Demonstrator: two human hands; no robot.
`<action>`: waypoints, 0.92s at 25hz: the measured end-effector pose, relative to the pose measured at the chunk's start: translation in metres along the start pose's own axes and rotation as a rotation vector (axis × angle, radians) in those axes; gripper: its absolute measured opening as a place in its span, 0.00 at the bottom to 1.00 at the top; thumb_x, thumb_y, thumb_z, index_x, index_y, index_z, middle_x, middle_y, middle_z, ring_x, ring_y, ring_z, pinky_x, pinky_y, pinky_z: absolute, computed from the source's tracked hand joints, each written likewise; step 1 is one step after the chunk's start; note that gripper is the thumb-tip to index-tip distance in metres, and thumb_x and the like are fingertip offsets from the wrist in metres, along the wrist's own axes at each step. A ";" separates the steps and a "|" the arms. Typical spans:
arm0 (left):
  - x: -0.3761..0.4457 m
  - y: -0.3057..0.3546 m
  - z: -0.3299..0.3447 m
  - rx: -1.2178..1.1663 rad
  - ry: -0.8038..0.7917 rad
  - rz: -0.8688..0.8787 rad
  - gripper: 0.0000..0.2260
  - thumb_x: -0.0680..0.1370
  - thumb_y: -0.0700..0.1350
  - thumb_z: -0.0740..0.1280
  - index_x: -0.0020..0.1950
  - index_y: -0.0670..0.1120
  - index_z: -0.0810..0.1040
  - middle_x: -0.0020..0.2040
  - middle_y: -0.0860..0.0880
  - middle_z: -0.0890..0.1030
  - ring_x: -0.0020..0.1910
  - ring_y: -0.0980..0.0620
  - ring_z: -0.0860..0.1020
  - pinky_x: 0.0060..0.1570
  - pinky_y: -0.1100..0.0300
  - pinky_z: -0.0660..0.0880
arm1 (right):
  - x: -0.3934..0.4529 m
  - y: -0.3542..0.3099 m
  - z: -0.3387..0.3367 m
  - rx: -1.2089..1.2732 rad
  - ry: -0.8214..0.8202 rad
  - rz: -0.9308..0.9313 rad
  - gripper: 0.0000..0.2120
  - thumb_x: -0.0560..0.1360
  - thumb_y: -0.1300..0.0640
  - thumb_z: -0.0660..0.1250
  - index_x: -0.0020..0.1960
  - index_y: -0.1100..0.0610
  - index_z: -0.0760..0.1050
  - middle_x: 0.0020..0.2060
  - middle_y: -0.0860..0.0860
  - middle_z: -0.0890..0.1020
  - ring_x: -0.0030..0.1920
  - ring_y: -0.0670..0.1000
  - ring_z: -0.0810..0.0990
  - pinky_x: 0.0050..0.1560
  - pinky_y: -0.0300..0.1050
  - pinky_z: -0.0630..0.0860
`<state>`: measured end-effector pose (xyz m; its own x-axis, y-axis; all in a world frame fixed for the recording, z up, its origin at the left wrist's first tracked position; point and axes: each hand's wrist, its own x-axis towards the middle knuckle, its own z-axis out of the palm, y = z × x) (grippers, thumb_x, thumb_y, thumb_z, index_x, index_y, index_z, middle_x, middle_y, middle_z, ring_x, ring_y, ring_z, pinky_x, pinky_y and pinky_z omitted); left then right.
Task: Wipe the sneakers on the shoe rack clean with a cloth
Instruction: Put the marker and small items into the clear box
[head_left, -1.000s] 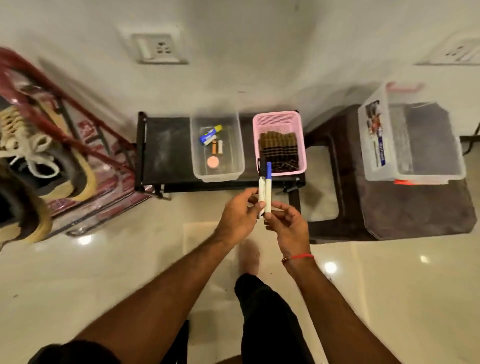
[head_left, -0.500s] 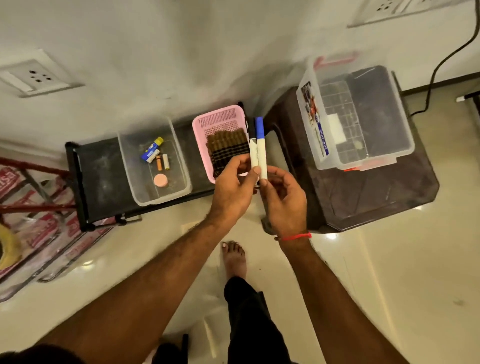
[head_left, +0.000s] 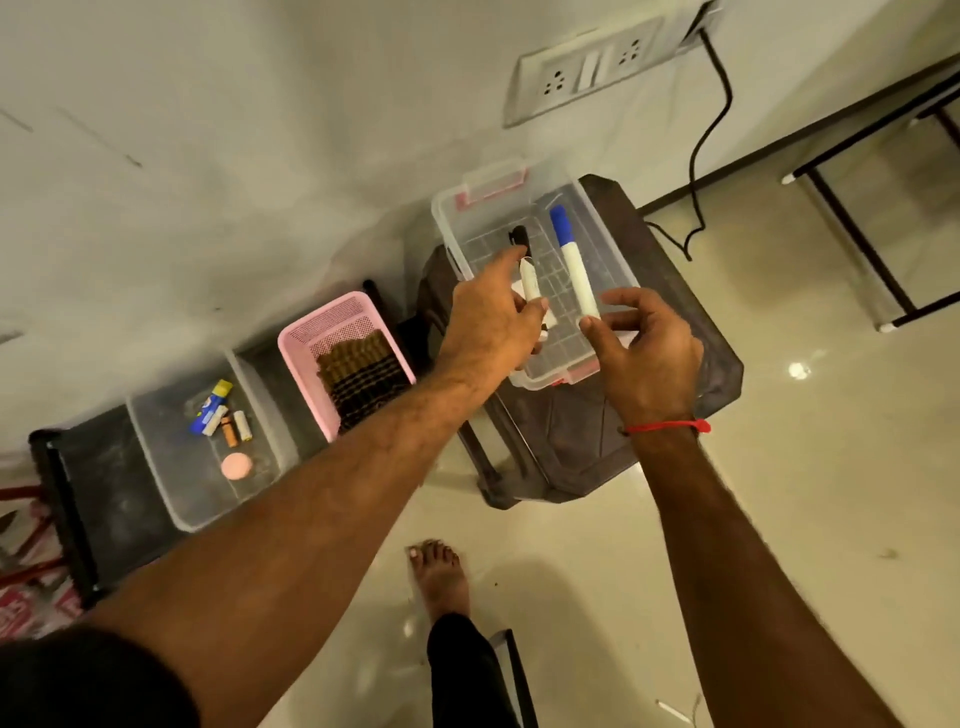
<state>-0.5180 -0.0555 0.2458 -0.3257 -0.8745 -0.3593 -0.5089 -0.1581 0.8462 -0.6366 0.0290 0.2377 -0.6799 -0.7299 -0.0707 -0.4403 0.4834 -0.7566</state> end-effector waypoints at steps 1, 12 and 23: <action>0.008 0.003 0.004 0.034 -0.008 -0.018 0.26 0.80 0.42 0.70 0.77 0.51 0.68 0.56 0.45 0.83 0.36 0.54 0.84 0.26 0.69 0.76 | 0.008 0.004 0.001 -0.083 -0.002 0.008 0.13 0.74 0.49 0.74 0.56 0.48 0.78 0.45 0.48 0.84 0.52 0.55 0.80 0.55 0.56 0.77; 0.032 -0.003 0.023 0.544 -0.076 -0.008 0.20 0.79 0.48 0.72 0.69 0.47 0.75 0.63 0.44 0.79 0.59 0.44 0.81 0.57 0.47 0.81 | 0.031 0.010 0.026 -0.670 -0.203 -0.064 0.11 0.76 0.47 0.70 0.57 0.47 0.77 0.52 0.52 0.82 0.62 0.57 0.68 0.59 0.55 0.59; 0.036 -0.002 0.013 0.367 -0.095 -0.097 0.14 0.79 0.54 0.71 0.53 0.44 0.77 0.46 0.48 0.82 0.38 0.52 0.82 0.37 0.59 0.79 | 0.004 -0.002 0.024 -0.375 -0.124 -0.124 0.07 0.75 0.46 0.71 0.50 0.46 0.78 0.46 0.40 0.79 0.57 0.50 0.70 0.54 0.51 0.57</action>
<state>-0.5396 -0.0810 0.2262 -0.3258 -0.8145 -0.4800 -0.7862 -0.0485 0.6160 -0.6240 0.0137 0.2228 -0.5428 -0.8352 -0.0887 -0.7133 0.5142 -0.4763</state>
